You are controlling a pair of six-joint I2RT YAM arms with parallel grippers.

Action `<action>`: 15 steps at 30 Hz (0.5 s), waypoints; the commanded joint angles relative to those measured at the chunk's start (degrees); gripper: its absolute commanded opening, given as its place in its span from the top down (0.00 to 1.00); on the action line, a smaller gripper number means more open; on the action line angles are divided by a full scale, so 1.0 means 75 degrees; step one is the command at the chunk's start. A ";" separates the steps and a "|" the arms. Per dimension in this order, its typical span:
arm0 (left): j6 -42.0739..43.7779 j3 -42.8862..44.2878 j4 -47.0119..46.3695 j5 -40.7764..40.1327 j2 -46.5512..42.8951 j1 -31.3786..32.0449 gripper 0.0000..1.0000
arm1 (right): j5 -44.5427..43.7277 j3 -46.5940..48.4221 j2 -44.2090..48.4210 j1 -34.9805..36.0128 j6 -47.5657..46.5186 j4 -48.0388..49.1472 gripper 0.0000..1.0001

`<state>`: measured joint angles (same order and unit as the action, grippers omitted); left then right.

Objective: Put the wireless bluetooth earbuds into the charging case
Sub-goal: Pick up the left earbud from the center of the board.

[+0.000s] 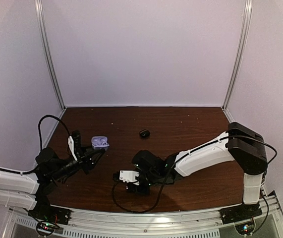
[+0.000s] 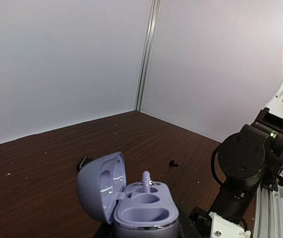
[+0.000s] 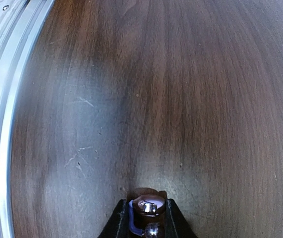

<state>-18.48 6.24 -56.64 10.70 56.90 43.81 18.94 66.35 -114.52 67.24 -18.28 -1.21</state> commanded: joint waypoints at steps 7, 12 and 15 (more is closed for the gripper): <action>0.0379 -0.0035 -0.1308 0.0505 0.1093 -0.0041 1.00 | -0.0260 -0.0219 0.1553 -0.0302 -0.0048 -0.0627 0.83; 0.0499 0.0015 -0.2075 0.1219 0.1739 -0.0041 1.00 | -0.0254 -0.0221 0.2358 -0.0399 -0.0043 -0.0995 0.83; 0.0559 0.0181 -0.2339 0.1602 0.2150 -0.0041 1.00 | -0.0243 -0.0047 0.2749 -0.0399 -0.0040 -0.1228 0.83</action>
<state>-16.05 6.11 -66.35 17.32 70.06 43.81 17.82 65.06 -97.65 64.51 -18.26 -7.16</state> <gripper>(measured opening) 0.283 0.206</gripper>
